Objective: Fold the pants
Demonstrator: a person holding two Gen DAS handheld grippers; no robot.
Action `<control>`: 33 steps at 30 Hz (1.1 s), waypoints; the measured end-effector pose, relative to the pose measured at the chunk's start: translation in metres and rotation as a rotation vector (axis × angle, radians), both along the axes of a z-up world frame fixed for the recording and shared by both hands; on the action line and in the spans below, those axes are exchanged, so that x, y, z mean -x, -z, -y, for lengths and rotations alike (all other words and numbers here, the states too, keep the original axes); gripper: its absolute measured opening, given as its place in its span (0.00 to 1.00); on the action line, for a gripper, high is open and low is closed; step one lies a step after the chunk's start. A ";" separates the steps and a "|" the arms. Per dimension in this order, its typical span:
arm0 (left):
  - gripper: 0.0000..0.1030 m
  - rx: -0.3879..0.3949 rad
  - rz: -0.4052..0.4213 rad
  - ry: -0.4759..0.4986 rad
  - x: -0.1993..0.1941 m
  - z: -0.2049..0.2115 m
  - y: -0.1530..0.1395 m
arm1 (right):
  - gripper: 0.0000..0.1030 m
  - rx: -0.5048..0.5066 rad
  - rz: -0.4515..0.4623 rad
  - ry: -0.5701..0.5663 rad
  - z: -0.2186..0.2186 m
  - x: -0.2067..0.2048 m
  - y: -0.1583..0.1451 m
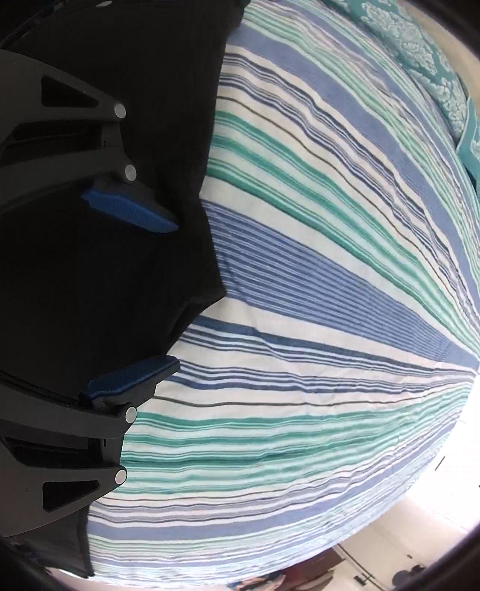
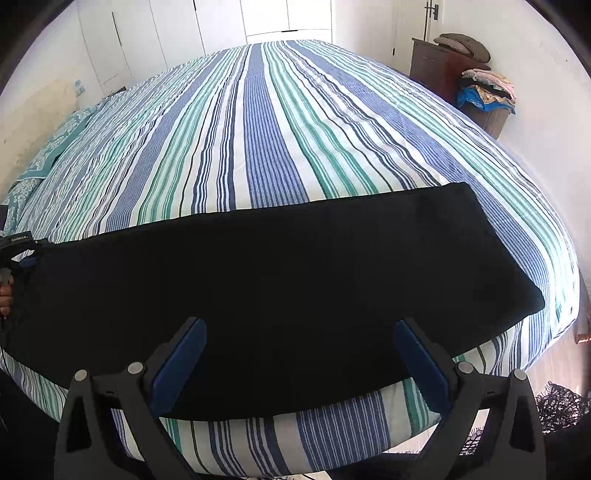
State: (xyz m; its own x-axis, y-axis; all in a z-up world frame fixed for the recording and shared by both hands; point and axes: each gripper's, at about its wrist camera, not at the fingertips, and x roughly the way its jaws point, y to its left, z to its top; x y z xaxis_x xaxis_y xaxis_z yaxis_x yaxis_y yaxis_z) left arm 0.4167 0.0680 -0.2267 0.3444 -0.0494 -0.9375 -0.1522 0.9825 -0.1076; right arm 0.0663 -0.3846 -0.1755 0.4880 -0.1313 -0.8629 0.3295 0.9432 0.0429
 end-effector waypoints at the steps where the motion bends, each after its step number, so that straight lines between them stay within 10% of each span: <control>1: 0.69 -0.021 -0.003 -0.006 -0.002 -0.001 0.003 | 0.98 0.006 0.008 0.014 0.003 0.001 -0.002; 11: 0.71 -0.001 0.093 0.135 0.067 -0.001 -0.044 | 1.00 0.013 -0.102 -0.045 -0.007 -0.021 0.027; 19: 0.72 0.010 0.090 0.226 0.179 0.011 -0.034 | 1.00 0.029 0.048 -0.077 -0.024 -0.019 -0.006; 24: 0.80 -0.109 0.092 0.276 0.190 0.014 -0.011 | 1.00 0.057 0.011 -0.141 -0.048 -0.022 0.000; 28: 0.80 -0.102 0.092 0.263 0.191 0.011 -0.015 | 1.00 -0.001 -0.097 -0.105 -0.042 -0.024 0.026; 33: 0.79 -0.004 0.150 0.217 0.203 0.006 -0.029 | 1.00 0.035 0.005 -0.076 -0.038 -0.013 0.005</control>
State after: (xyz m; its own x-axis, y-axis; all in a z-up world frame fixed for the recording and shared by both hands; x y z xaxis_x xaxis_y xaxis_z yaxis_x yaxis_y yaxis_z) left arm 0.2141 0.0621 -0.1978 0.4617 -0.1333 -0.8770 0.0794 0.9909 -0.1089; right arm 0.0795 -0.3464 -0.1804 0.5016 -0.1242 -0.8561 0.2572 0.9663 0.0106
